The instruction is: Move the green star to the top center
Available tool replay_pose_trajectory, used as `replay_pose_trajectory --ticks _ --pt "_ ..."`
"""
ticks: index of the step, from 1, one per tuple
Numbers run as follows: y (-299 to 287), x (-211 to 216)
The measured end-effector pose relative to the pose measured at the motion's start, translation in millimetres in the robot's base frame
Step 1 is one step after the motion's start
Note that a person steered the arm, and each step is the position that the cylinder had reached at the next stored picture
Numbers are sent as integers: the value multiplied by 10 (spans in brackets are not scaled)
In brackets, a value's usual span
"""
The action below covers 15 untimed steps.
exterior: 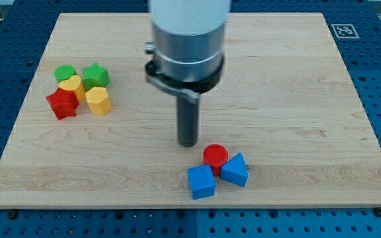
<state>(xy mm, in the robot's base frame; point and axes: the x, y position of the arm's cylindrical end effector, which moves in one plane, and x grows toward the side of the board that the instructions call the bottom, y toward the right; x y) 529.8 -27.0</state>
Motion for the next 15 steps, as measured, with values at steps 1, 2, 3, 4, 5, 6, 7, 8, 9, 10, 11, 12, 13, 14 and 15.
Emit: replay_pose_trajectory --ticks 1,2,3,4,5,6,7,8,9,10,11,12,13,14,15 --pt "-541 199" --pt "-1188 199" --pt "-1857 112" --pt "-2428 -287" --pt "-2778 -706" --pt "-2771 -874" --pt "-2771 -1034" --pt "-2673 -1322" --pt "-2302 -1429" --pt "-1619 -1430" --pt "-1265 -1458" --pt "-1378 -1489" --pt "-1566 -1482" --pt "-1503 -1306" --pt "-1093 -1147"
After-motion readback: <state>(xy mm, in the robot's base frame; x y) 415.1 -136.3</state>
